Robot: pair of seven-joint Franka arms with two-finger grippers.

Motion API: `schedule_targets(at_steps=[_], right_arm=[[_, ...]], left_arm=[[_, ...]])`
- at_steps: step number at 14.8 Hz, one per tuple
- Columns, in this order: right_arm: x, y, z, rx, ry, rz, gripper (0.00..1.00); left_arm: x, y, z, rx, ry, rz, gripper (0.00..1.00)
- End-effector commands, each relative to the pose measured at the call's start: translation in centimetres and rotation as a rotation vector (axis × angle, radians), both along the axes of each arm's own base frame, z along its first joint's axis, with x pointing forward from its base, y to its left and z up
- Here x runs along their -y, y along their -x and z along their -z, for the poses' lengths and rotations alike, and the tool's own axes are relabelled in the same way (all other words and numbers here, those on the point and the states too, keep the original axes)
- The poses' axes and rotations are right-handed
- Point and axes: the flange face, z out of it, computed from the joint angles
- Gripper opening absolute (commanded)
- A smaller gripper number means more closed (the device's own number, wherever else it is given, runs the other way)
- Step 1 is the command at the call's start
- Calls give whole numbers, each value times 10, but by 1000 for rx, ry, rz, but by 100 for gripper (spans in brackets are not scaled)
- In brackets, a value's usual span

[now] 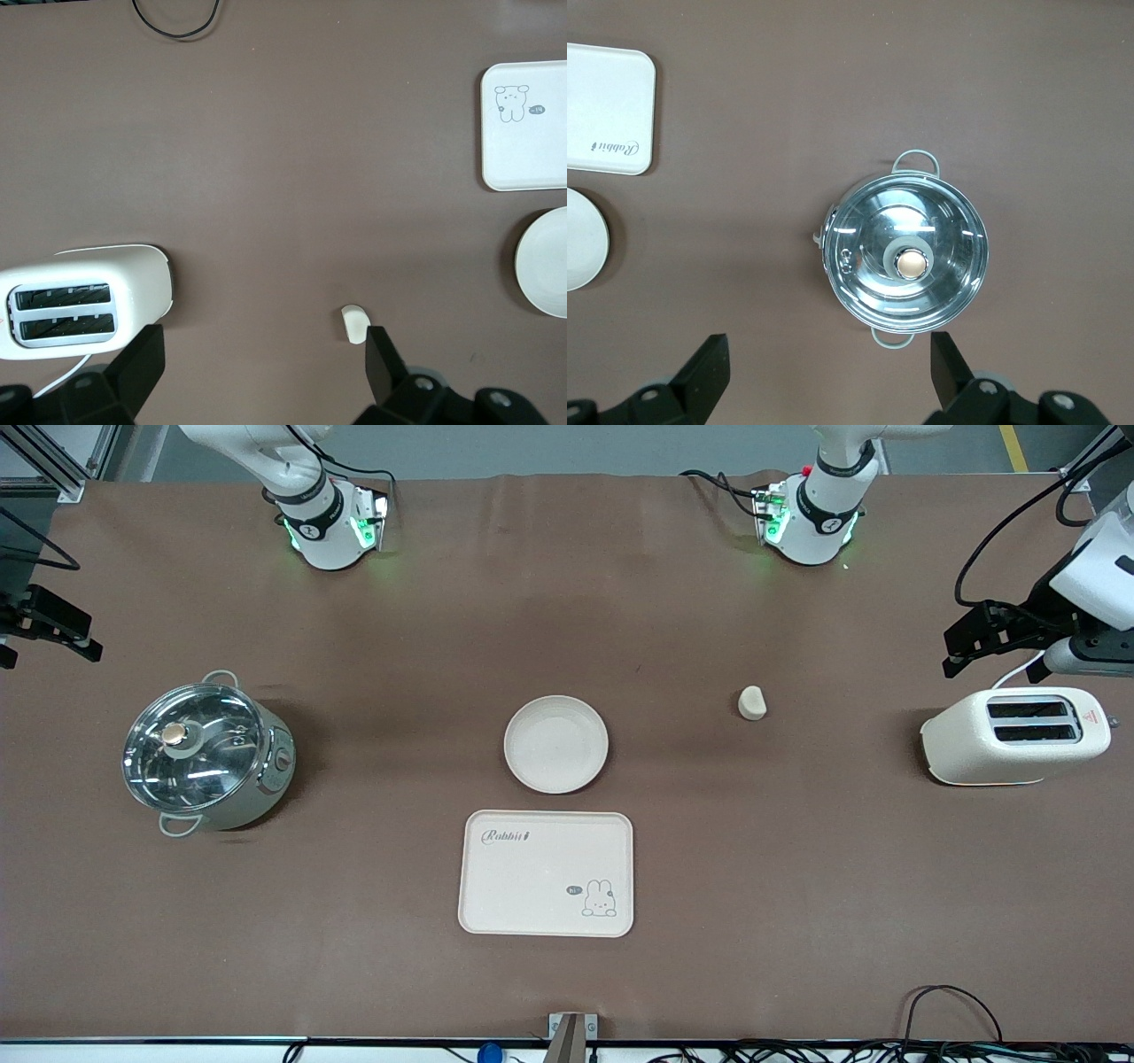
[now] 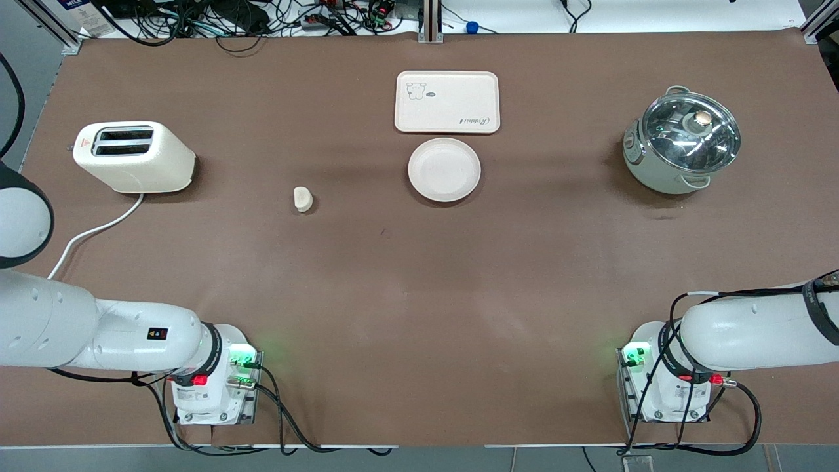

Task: Place bun in plate and plate on tray
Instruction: 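Reach and grasp the cream bun with the left gripper while the right gripper advances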

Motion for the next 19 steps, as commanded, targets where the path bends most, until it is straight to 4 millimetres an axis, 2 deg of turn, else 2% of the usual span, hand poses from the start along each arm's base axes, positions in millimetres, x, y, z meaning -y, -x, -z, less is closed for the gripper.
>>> schedule_targets(at_steps=[1,5,6,8,10,12,14,15,16,18,19], right_arm=[[-1,2,-1,0,-7,-7,100],[-3,1,-1,3,-3,-12,100],[-3,2,-1,0,-3,-12,100],[-1,1,1,-6,-5,-6,100],[0,1,3,-15,-11,-2,100],[0,2,4,-24,-12,-4,100],[-1,3,6,-39,-13,-12,100],[-1,2,8,-42,-13,-15,100],[0,1,10,-45,-14,-14,100],[2,0,11,-46,-15,-11,100],[2,-2,15,-54,-15,-11,100]], left_arm=[[-1,-3,-5,5,-18,1,100],[10,0,-5,-8,-17,12,100],[23,1,2,-23,-18,18,100],[59,0,48,-117,-26,16,100],[111,-1,88,-130,-13,-45,100],[143,11,154,-109,0,-88,100],[164,36,222,-109,5,-113,100],[166,51,256,-131,-4,-127,100],[158,61,279,-143,-20,-127,100],[145,81,314,-134,-49,-107,100],[143,89,325,-140,-51,-115,100]])
